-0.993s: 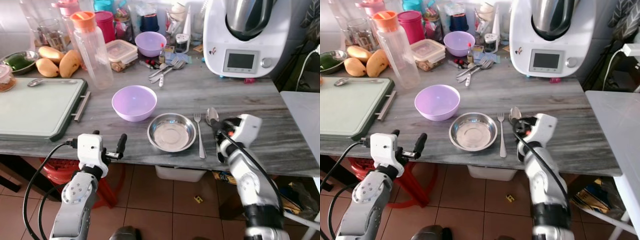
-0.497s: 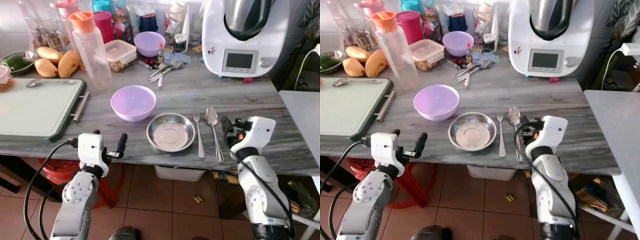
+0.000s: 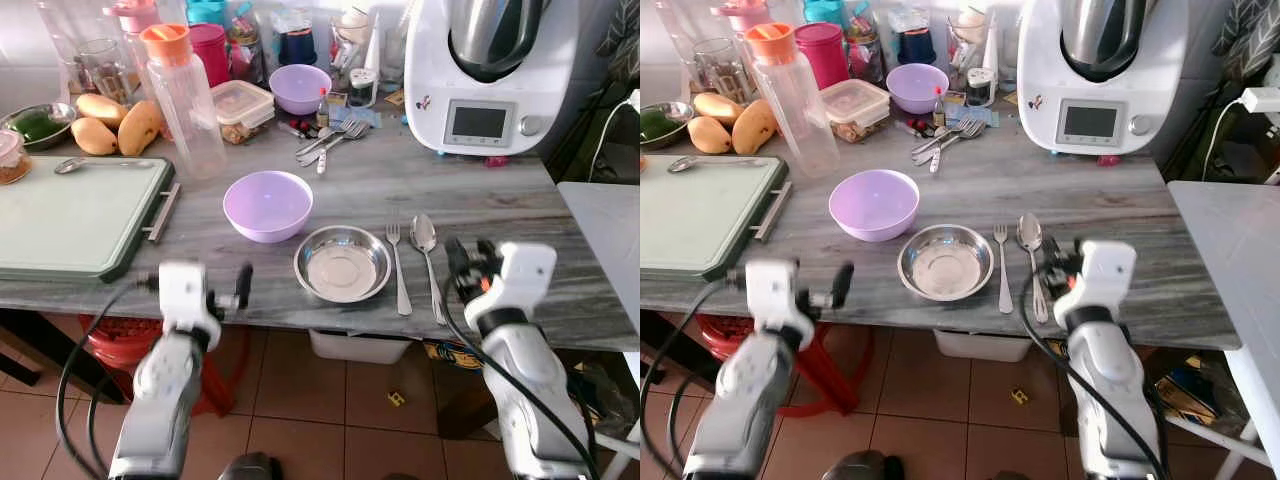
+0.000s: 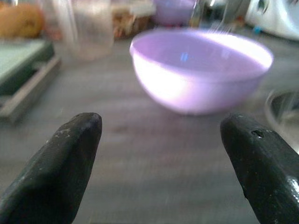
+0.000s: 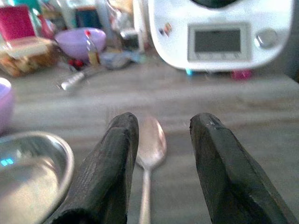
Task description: Setting the table
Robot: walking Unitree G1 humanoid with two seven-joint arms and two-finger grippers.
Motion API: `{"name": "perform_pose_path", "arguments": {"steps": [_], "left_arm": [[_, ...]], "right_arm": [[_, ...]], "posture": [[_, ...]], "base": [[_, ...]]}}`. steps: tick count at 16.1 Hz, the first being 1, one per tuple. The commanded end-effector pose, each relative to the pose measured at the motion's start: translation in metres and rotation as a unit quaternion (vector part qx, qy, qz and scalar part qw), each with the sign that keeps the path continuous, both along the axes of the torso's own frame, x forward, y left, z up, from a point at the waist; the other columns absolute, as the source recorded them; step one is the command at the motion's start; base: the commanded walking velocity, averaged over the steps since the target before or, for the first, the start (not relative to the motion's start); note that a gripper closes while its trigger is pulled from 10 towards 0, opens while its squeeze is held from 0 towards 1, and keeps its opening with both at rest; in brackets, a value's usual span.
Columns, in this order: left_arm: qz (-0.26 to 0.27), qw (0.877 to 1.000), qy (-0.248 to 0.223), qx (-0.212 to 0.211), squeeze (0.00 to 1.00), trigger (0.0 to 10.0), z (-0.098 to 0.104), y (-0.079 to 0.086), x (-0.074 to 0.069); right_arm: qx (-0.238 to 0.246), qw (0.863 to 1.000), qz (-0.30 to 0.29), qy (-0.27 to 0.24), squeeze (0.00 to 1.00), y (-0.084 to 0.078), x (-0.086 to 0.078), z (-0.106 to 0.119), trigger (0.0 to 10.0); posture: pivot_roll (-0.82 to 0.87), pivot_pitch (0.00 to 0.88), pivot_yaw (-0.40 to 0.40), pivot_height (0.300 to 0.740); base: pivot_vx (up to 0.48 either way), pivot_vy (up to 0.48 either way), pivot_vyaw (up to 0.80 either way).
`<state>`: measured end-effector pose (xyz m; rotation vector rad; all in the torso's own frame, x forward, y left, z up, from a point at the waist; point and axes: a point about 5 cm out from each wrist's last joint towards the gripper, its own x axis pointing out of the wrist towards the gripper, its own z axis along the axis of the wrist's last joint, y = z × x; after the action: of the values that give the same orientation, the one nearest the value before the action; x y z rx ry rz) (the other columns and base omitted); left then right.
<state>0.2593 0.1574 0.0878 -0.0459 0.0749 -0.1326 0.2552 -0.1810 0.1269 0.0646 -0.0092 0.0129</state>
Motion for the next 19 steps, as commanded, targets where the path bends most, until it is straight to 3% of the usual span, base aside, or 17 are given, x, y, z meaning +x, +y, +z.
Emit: {"name": "perform_pose_path", "arguments": {"steps": [1,5,19], "left_arm": [[0.006,1.000,0.008,-0.001,0.00,10.0,-0.0028,0.0028,-0.0013],[0.001,1.000,0.014,0.006,0.00,10.0,-0.0057,0.0028,-0.0031],[-0.008,1.000,0.017,0.007,0.00,10.0,-0.0067,0.0001,-0.0028]], "right_arm": [[0.000,1.000,0.000,-0.002,0.00,0.0009,0.0007,0.0009,10.0],[-0.002,1.000,-0.001,-0.004,0.00,0.0021,0.0016,0.0014,10.0],[-0.002,1.000,-0.007,0.001,0.00,0.0041,0.0048,-0.0016,10.0]], "posture": [[-0.02,0.000,0.035,0.740],[-0.02,0.000,0.038,0.740],[-0.02,0.000,0.039,0.740]], "base": [[0.000,0.000,0.00],[0.000,0.000,0.00],[-0.337,0.000,0.00]]}}
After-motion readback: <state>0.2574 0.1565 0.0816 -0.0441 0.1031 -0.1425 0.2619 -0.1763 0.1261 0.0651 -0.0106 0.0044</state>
